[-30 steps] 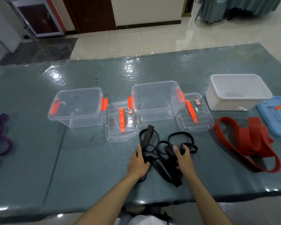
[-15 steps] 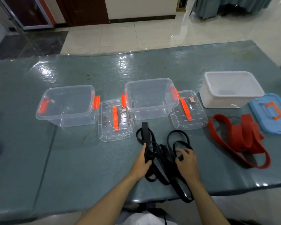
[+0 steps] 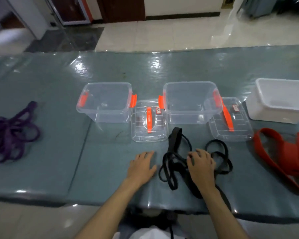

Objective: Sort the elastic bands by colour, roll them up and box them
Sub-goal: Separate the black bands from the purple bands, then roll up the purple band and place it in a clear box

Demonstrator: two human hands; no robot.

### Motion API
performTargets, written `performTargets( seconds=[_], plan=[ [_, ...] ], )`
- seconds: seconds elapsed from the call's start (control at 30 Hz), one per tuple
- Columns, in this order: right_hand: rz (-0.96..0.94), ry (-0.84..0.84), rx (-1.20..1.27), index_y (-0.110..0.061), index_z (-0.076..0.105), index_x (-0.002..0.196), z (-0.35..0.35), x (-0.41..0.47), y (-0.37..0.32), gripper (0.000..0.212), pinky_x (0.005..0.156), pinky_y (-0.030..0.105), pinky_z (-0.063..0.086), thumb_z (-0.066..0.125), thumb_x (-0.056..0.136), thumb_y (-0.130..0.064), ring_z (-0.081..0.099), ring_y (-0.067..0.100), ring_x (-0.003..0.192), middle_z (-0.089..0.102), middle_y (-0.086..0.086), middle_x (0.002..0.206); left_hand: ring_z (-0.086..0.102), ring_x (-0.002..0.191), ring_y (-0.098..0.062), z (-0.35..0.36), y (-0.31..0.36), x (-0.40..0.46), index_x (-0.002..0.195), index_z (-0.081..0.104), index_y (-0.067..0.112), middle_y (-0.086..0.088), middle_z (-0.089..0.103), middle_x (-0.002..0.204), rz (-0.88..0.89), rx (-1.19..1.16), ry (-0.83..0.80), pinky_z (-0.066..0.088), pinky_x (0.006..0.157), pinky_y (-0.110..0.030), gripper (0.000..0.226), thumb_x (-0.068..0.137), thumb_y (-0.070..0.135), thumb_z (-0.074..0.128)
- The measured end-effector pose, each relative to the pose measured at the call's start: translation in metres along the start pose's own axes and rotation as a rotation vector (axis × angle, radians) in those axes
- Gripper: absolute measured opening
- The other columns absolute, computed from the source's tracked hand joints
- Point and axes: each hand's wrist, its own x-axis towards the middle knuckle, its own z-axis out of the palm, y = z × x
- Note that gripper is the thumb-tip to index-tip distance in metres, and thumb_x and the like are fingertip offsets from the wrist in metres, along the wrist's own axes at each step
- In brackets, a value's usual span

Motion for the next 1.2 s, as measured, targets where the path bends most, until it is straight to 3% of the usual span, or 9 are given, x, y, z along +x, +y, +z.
performTargets(
  seconds=[0.17, 0.3, 0.37, 0.53, 0.73, 0.93, 1.07, 1.2],
  plan=[
    [-0.185, -0.057, -0.029, -0.017, 0.075, 0.117, 0.022, -0.013, -0.078, 0.020, 0.112, 0.051, 0.038, 0.068, 0.099, -0.022, 0.055, 0.029, 0.133, 0.065, 0.005, 0.134, 0.042, 0.142, -0.022, -0.028, -0.068, -0.037, 0.157, 0.035, 0.032, 0.005, 0.042, 0.158, -0.039, 0.063, 0.126, 0.038, 0.111, -0.041, 0.059, 0.103, 0.047, 0.052],
    [-0.337, -0.140, -0.049, -0.013, 0.076, 0.113, 0.044, -0.029, -0.148, 0.020, 0.095, 0.047, 0.050, 0.068, 0.095, -0.015, 0.065, 0.034, 0.115, 0.072, 0.007, 0.116, 0.043, 0.141, -0.020, -0.048, -0.138, -0.069, 0.154, 0.040, 0.030, 0.005, 0.044, 0.156, -0.102, 0.092, 0.210, 0.039, 0.108, -0.039, 0.053, 0.104, 0.046, 0.049],
    [-0.400, -0.191, -0.056, -0.014, 0.076, 0.115, 0.059, -0.040, -0.187, 0.022, 0.092, 0.047, 0.052, 0.068, 0.094, -0.015, 0.065, 0.034, 0.115, 0.073, 0.006, 0.116, 0.042, 0.143, -0.020, -0.056, -0.178, -0.085, 0.153, 0.040, 0.029, 0.004, 0.043, 0.157, -0.142, 0.114, 0.235, 0.038, 0.110, -0.038, 0.052, 0.104, 0.046, 0.046],
    [-0.504, -0.318, -0.068, -0.013, 0.074, 0.121, 0.101, -0.073, -0.287, 0.025, 0.098, 0.044, 0.050, 0.066, 0.097, -0.015, 0.064, 0.034, 0.119, 0.071, 0.007, 0.122, 0.037, 0.149, -0.023, -0.075, -0.278, -0.124, 0.156, 0.041, 0.026, -0.001, 0.038, 0.164, -0.229, 0.061, 0.264, 0.034, 0.117, -0.037, 0.054, 0.105, 0.044, 0.046],
    [-0.622, -0.361, -0.086, -0.016, 0.074, 0.120, 0.138, -0.100, -0.380, 0.025, 0.093, 0.040, 0.049, 0.068, 0.096, -0.017, 0.066, 0.031, 0.113, 0.071, 0.006, 0.120, 0.036, 0.149, -0.023, -0.089, -0.372, -0.156, 0.155, 0.044, 0.025, -0.002, 0.039, 0.163, -0.331, -0.052, 0.313, 0.034, 0.118, -0.038, 0.052, 0.105, 0.040, 0.048],
    [-0.745, -0.547, -0.141, -0.019, 0.070, 0.128, 0.168, -0.096, -0.437, 0.029, 0.101, 0.037, 0.046, 0.060, 0.101, -0.021, 0.061, 0.029, 0.120, 0.067, 0.005, 0.127, 0.045, 0.143, -0.028, -0.104, -0.424, -0.162, 0.146, 0.056, 0.021, -0.005, 0.049, 0.156, -0.414, -0.125, 0.348, 0.039, 0.113, -0.042, 0.047, 0.102, 0.035, 0.057],
    [-0.773, -0.588, -0.094, -0.021, 0.069, 0.129, 0.185, -0.084, -0.469, 0.029, 0.102, 0.034, 0.045, 0.060, 0.101, -0.022, 0.060, 0.025, 0.123, 0.065, 0.001, 0.132, 0.037, 0.149, -0.021, -0.113, -0.452, -0.161, 0.153, 0.047, 0.026, 0.000, 0.041, 0.162, -0.473, -0.098, 0.348, 0.034, 0.118, -0.037, 0.049, 0.106, 0.039, 0.048],
    [-0.802, -0.589, -0.061, -0.020, 0.070, 0.128, 0.199, -0.078, -0.501, 0.028, 0.104, 0.035, 0.045, 0.059, 0.103, -0.022, 0.060, 0.023, 0.125, 0.066, 0.001, 0.131, 0.041, 0.144, -0.023, -0.128, -0.479, -0.165, 0.151, 0.048, 0.023, -0.001, 0.045, 0.157, -0.524, -0.104, 0.382, 0.035, 0.114, -0.038, 0.047, 0.106, 0.035, 0.050]
  ],
)
